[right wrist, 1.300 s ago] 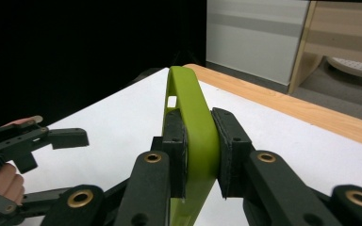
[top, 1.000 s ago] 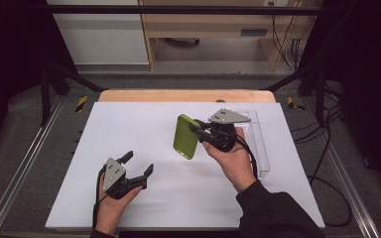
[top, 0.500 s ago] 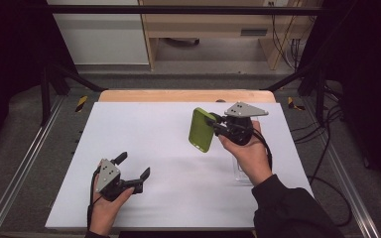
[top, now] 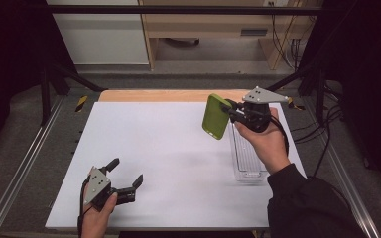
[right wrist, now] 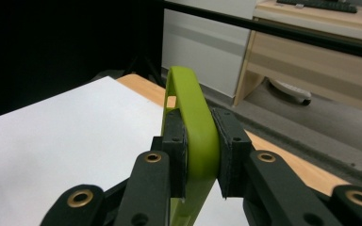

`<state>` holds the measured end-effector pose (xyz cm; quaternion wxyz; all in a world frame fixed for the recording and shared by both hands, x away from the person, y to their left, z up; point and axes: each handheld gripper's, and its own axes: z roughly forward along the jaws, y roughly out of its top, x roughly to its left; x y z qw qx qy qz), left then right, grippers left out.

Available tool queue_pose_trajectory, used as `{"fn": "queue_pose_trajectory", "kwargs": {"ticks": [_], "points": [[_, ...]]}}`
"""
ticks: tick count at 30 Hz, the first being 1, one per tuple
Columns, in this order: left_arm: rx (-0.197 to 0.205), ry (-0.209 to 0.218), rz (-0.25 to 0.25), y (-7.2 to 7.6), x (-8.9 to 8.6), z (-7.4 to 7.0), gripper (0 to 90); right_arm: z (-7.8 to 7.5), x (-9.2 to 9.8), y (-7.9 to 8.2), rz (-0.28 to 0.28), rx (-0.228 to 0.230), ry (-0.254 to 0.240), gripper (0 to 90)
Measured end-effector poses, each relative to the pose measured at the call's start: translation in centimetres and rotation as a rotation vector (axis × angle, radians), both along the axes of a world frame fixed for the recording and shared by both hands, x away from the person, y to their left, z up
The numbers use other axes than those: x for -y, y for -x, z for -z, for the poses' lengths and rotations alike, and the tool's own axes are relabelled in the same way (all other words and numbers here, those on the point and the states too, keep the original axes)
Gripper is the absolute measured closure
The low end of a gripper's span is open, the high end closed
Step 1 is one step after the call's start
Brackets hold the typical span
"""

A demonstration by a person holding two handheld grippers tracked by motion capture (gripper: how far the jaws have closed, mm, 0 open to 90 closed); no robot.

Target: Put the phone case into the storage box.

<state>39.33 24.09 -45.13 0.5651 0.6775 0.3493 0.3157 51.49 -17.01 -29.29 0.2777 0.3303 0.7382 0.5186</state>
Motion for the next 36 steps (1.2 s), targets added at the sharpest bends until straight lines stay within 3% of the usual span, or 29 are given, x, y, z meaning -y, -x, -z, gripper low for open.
{"fn": "queue_pose_trajectory", "kwargs": {"ticks": [1, 11, 15, 24, 36], "points": [[-0.017, 0.017, 0.010, -0.1, 0.0, 0.1, 3.3, -0.3, 0.2, -0.1, 0.004, 0.004, 0.001, 76.6], [-0.018, 0.015, 0.005, -0.2, -0.3, 0.2, 3.3, -1.8, 2.4, -1.4, 0.052, 0.033, 0.002, 76.6], [-0.021, 0.017, 0.002, -0.2, -0.4, 0.2, 3.3, -2.1, 3.5, -1.8, 0.081, 0.044, 0.035, 76.6], [-0.034, 0.009, 0.011, -0.3, -0.2, 0.4, 3.3, -1.3, 6.8, -3.1, 0.159, 0.051, 0.091, 76.5], [-0.048, 0.000, 0.019, -0.5, -0.1, 0.7, 3.3, 0.2, 8.2, -4.6, 0.168, 0.032, 0.110, 76.5]]}}
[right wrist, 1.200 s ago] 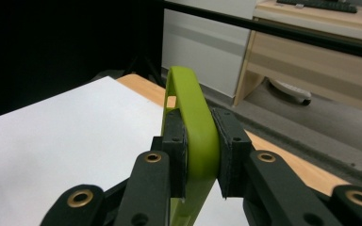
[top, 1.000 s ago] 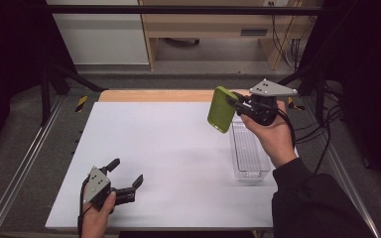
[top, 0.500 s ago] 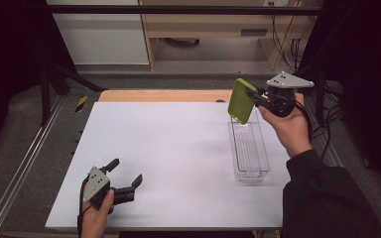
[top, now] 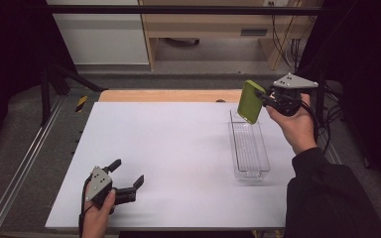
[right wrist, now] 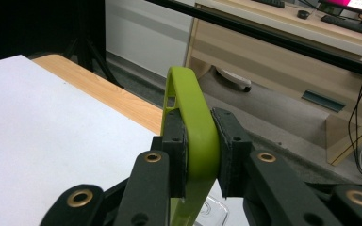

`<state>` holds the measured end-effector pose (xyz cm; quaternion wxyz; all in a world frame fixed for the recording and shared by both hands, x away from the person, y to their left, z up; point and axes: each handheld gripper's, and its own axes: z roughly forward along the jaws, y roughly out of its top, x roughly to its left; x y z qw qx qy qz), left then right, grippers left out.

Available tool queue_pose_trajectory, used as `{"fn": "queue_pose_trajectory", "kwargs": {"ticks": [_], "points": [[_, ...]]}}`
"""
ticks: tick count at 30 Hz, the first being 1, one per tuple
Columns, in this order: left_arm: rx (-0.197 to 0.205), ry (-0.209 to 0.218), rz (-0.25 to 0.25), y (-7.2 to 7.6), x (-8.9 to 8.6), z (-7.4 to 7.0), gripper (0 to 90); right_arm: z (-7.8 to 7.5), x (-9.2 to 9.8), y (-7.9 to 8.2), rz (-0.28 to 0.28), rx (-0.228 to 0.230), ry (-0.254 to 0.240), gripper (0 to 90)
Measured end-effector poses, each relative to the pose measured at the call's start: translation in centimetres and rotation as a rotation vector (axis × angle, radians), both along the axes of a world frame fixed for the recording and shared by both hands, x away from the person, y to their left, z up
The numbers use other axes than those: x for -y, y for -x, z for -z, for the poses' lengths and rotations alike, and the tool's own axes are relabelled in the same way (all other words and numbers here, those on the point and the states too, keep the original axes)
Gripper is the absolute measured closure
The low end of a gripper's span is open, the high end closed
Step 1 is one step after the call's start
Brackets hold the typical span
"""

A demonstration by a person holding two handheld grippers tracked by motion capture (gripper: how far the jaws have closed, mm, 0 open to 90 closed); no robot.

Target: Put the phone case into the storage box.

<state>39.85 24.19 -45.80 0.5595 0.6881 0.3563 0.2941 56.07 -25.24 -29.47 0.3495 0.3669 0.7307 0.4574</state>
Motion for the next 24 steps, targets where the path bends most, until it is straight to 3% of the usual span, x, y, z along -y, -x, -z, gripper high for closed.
{"fn": "queue_pose_trajectory", "kwargs": {"ticks": [14, 24], "points": [[-0.004, -0.007, 0.020, -0.1, 0.3, 0.1, 3.1, 1.8, 0.2, -1.3, 0.000, -0.047, 0.025, 76.5], [-0.014, -0.010, 0.007, -0.3, 0.1, 0.3, 2.7, 2.9, -0.3, -2.5, -0.001, -0.071, 0.042, 76.5]]}}
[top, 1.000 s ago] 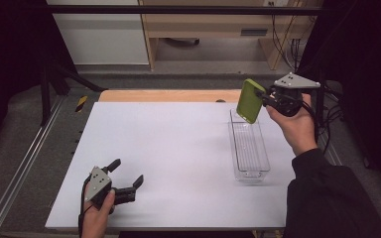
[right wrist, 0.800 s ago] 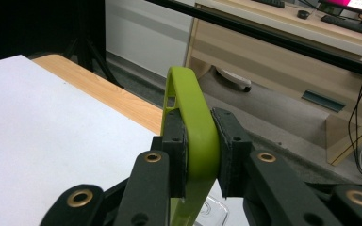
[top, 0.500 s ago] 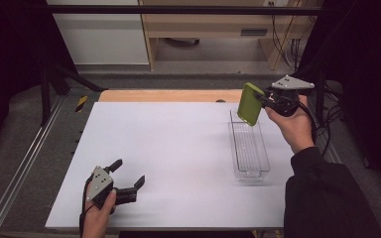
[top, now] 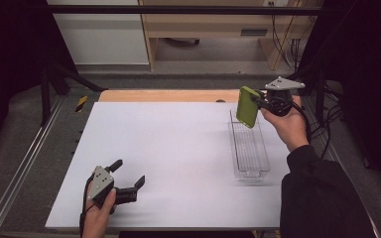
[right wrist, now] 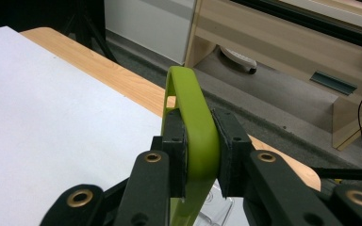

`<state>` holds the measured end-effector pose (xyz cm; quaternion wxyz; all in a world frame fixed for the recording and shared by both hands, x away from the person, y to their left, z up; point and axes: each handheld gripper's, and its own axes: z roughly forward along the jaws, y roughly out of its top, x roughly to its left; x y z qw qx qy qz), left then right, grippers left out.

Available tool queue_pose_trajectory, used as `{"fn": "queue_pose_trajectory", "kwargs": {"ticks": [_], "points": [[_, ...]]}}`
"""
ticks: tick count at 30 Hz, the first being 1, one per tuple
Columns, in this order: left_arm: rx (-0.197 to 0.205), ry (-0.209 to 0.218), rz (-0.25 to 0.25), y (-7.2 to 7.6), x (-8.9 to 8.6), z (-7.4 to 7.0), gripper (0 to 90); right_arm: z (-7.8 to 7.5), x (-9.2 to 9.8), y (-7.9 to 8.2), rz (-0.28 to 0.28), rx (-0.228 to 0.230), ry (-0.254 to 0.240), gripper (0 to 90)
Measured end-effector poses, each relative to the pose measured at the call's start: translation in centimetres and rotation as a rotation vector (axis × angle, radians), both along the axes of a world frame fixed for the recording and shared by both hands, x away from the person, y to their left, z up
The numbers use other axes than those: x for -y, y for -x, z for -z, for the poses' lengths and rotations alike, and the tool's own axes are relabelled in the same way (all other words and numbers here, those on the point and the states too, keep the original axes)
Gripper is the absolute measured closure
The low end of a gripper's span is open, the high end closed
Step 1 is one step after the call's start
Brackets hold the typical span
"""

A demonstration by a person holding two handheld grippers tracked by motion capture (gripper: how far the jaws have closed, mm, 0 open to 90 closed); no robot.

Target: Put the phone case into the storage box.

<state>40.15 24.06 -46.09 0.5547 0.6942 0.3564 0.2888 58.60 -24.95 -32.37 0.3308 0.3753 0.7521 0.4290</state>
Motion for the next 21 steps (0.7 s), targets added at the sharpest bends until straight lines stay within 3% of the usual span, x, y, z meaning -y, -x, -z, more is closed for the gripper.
{"fn": "queue_pose_trajectory", "kwargs": {"ticks": [7, 21], "points": [[0.001, 0.011, 0.004, 0.0, -0.2, 0.0, 2.7, 1.1, -0.5, -0.6, -0.021, -0.015, 0.011, 76.5], [-0.005, 0.009, 0.009, -0.1, -0.1, 0.0, 2.7, 2.4, -0.9, -1.6, -0.009, -0.038, 0.017, 76.5]]}}
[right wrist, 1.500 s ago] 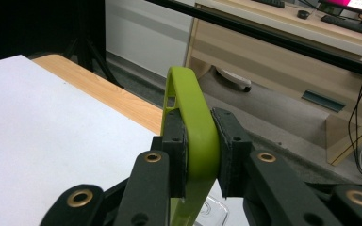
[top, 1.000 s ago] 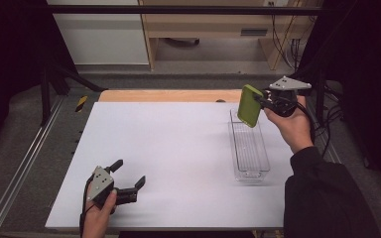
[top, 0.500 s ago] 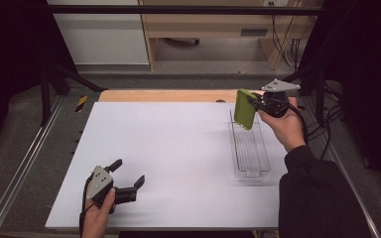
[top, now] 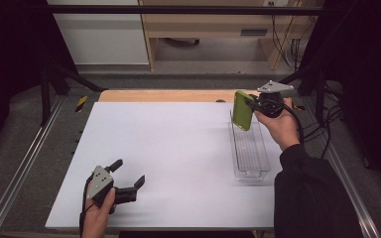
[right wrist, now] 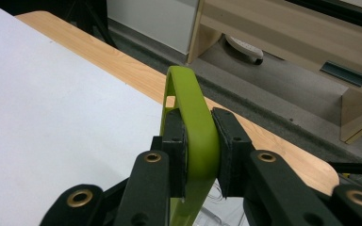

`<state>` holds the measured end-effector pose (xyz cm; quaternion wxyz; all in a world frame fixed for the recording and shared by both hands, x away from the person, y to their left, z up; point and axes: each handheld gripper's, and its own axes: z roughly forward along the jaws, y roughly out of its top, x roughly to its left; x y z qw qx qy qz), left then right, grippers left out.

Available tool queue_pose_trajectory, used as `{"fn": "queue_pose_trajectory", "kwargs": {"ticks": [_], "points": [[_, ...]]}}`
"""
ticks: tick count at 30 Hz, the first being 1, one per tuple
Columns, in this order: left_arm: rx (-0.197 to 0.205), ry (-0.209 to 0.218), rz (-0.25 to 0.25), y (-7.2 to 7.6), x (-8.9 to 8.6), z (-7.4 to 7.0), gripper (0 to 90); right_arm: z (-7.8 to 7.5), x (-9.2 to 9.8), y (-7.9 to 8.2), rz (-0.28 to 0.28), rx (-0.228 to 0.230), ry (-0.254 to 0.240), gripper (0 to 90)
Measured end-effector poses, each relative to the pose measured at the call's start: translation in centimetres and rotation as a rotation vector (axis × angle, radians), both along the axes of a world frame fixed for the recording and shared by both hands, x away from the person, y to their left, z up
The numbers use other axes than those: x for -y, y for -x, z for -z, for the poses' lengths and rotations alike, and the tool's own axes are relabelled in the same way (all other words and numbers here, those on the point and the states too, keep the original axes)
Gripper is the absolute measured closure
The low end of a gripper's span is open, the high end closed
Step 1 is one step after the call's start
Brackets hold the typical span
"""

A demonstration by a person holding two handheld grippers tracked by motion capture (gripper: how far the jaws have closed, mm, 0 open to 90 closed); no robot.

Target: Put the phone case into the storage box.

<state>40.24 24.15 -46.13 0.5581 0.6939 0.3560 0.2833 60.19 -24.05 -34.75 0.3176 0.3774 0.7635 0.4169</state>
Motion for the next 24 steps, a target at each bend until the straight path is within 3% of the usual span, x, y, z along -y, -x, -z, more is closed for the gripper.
{"fn": "queue_pose_trajectory", "kwargs": {"ticks": [9, 14, 24], "points": [[-0.005, -0.005, 0.003, 0.0, 0.1, 0.1, 2.8, 0.7, 0.2, -0.4, 0.001, -0.008, -0.008, 76.5], [-0.003, 0.001, 0.008, 0.0, 0.1, 0.1, 2.8, 1.4, 0.4, -0.7, 0.002, -0.020, -0.049, 76.5], [-0.004, 0.000, 0.010, 0.0, 0.1, 0.1, 2.8, 2.7, 0.6, -1.4, 0.011, -0.030, -0.067, 76.5]]}}
